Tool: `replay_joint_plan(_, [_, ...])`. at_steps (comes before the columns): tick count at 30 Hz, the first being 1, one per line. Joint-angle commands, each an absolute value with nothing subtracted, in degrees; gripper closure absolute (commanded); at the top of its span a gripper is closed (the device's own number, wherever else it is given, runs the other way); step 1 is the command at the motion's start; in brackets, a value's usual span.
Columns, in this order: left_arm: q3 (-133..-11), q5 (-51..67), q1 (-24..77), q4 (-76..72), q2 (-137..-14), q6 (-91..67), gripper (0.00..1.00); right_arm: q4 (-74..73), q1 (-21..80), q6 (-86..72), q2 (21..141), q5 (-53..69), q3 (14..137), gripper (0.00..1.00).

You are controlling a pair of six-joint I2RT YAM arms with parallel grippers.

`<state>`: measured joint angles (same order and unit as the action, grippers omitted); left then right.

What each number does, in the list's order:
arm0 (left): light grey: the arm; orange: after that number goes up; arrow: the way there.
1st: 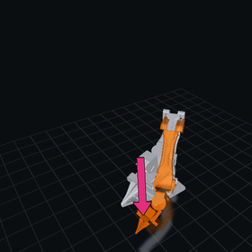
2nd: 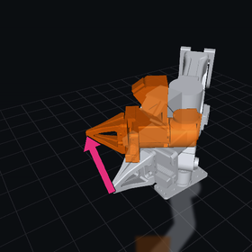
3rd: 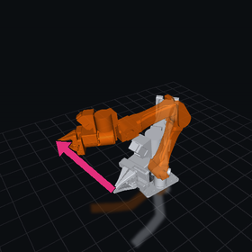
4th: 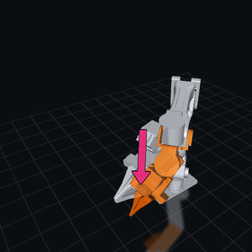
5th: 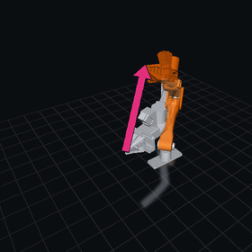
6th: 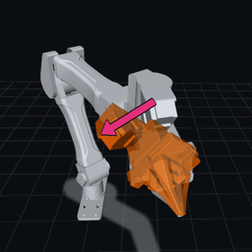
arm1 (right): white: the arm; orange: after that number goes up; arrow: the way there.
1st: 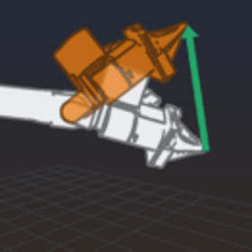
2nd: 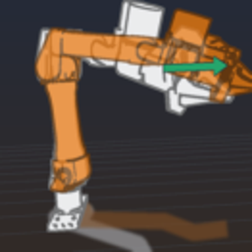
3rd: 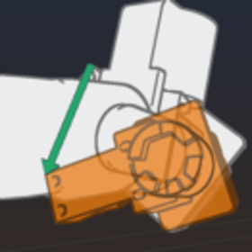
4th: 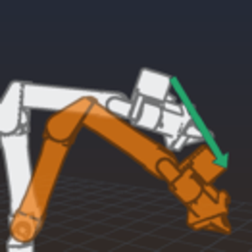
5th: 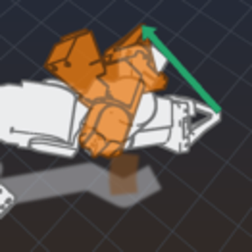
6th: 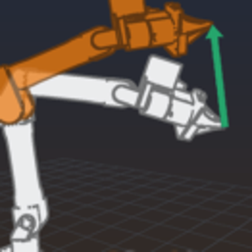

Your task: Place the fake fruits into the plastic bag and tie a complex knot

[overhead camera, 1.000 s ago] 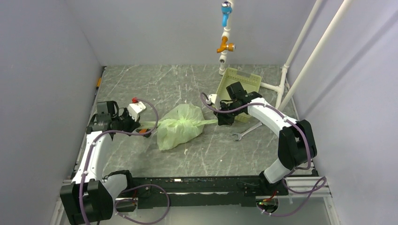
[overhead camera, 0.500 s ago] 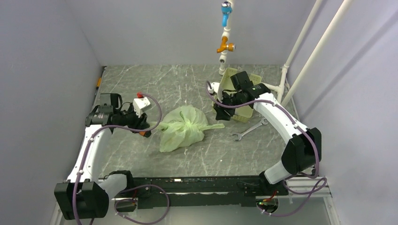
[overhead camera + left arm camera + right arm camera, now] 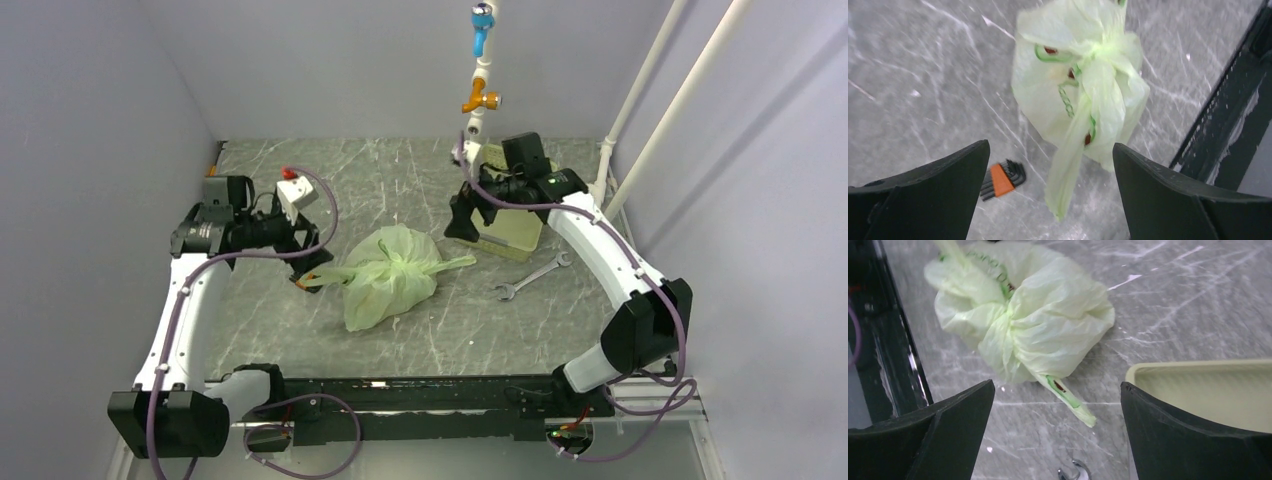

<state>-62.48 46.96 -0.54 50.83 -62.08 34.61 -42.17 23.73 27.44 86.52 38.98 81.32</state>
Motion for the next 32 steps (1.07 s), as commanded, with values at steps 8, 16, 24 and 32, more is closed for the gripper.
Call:
replay_joint_plan(8, [-84.0,42.1,-4.8,48.5,-73.2,11.5,0.01,-27.9,4.7,3.2,82.9,38.0,85.7,0.00])
replay_joint_plan(16, [-87.2,43.5,-19.8,59.5,-79.7,14.6,0.01,-32.5,-4.5,5.5,78.6,33.9,76.1,0.00])
replay_joint_plan(24, [-71.2,32.8,-20.2,55.7,-72.2,18.9,0.01,-35.2,-7.4,11.2,70.9,28.0,63.1,0.00])
replay_joint_plan(32, [-66.9,30.1,-19.5,54.4,-66.8,17.9,0.01,-36.6,-7.3,14.2,66.7,28.6,59.2,0.00])
